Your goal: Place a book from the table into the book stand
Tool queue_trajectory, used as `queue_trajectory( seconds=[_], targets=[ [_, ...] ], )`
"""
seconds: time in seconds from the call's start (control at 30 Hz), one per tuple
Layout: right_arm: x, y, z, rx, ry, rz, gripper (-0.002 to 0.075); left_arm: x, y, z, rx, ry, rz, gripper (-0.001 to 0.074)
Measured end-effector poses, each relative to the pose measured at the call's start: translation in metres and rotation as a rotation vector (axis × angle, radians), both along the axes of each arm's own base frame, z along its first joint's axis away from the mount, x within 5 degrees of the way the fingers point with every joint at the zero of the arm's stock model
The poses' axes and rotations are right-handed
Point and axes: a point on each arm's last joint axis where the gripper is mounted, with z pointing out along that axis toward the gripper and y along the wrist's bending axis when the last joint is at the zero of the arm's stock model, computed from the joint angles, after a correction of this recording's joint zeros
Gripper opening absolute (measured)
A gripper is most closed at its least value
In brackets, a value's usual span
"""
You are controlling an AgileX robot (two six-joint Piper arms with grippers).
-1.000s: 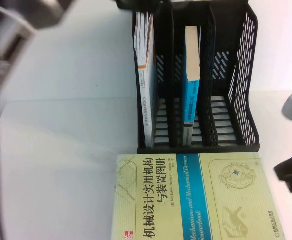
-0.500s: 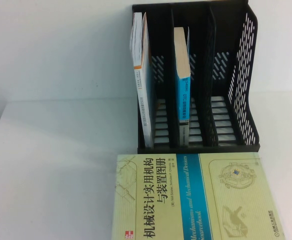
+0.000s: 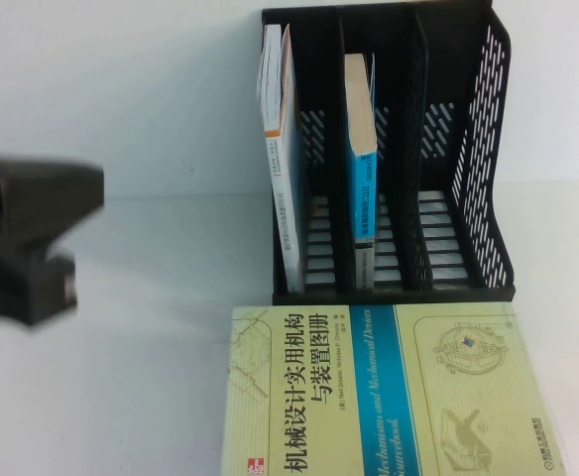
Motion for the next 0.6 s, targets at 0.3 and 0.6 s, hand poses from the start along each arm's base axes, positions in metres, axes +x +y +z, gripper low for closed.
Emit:
queue_trajectory(
  seconds=[0.3,0.6],
  targets=[
    [-0.001,0.0,-0.002,0.004,-0.001,-0.002,-0.0003,-0.027,0.016,-0.037,-0.106,-0.034,-0.023,0.0007],
    [-0.002,-0.001,-0.005,-0.008,0.034,-0.006,-0.0003,-0.029,0.018,-0.039,-0.096,-0.036,-0.024,0.0007]
  ],
)
